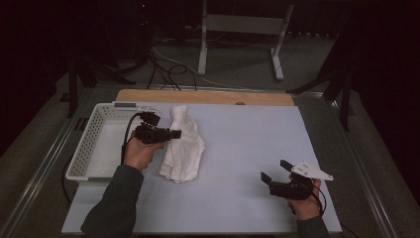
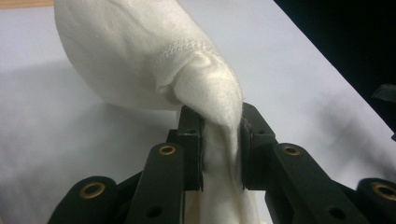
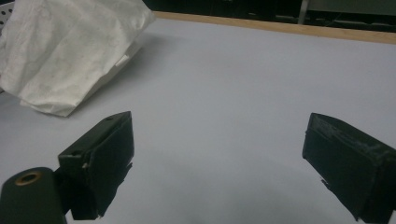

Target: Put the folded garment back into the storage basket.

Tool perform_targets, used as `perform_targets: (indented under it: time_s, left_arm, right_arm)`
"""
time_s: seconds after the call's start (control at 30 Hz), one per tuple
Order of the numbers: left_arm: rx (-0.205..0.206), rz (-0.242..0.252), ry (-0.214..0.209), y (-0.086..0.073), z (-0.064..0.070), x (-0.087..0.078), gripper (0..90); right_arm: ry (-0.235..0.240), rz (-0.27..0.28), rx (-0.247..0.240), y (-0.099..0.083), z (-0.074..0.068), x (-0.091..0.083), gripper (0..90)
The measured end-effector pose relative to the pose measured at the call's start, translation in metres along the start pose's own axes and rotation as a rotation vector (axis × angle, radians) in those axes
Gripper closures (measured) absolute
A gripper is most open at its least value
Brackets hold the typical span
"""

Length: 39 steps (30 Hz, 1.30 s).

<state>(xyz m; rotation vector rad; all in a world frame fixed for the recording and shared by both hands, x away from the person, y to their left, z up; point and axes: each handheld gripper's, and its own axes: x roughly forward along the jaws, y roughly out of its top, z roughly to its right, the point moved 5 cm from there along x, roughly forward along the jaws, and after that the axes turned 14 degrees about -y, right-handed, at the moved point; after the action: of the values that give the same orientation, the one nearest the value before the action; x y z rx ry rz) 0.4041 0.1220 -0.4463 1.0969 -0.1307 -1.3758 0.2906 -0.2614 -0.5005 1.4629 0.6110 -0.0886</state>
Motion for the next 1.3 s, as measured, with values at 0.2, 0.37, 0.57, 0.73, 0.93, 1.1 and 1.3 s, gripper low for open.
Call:
perform_targets:
  time_s: [0.2,0.37,0.57,0.73,0.93,1.1,1.3]
  left_arm:
    - [-0.003,0.002,0.009,0.001,-0.001,-0.003,74.7]
    - [-0.012,0.011,0.023,0.001,-0.004,-0.007,74.7]
    - [-0.017,0.015,0.033,0.001,-0.005,-0.01,74.6]
    - [-0.022,0.019,0.043,0.0,-0.007,-0.013,74.6]
    - [-0.026,0.023,0.055,0.0,-0.009,-0.015,74.6]
    - [-0.028,0.024,0.06,0.0,-0.01,-0.017,74.5]
    - [-0.036,0.031,0.07,0.0,-0.012,-0.019,74.5]
  right_arm:
    - [0.0,-0.001,-0.005,0.0,0.0,0.0,9.2]
    - [-0.002,-0.001,-0.003,0.0,0.0,0.0,9.1]
    - [0.0,-0.001,-0.007,0.0,0.0,0.0,9.2]
    - [0.001,-0.002,-0.006,0.0,0.0,0.0,9.2]
    - [0.003,-0.005,-0.007,-0.001,-0.001,0.001,9.1]
    - [0.002,-0.006,-0.006,-0.001,-0.001,0.001,9.2]
    - [0.002,-0.005,-0.007,-0.001,-0.001,0.001,9.1]
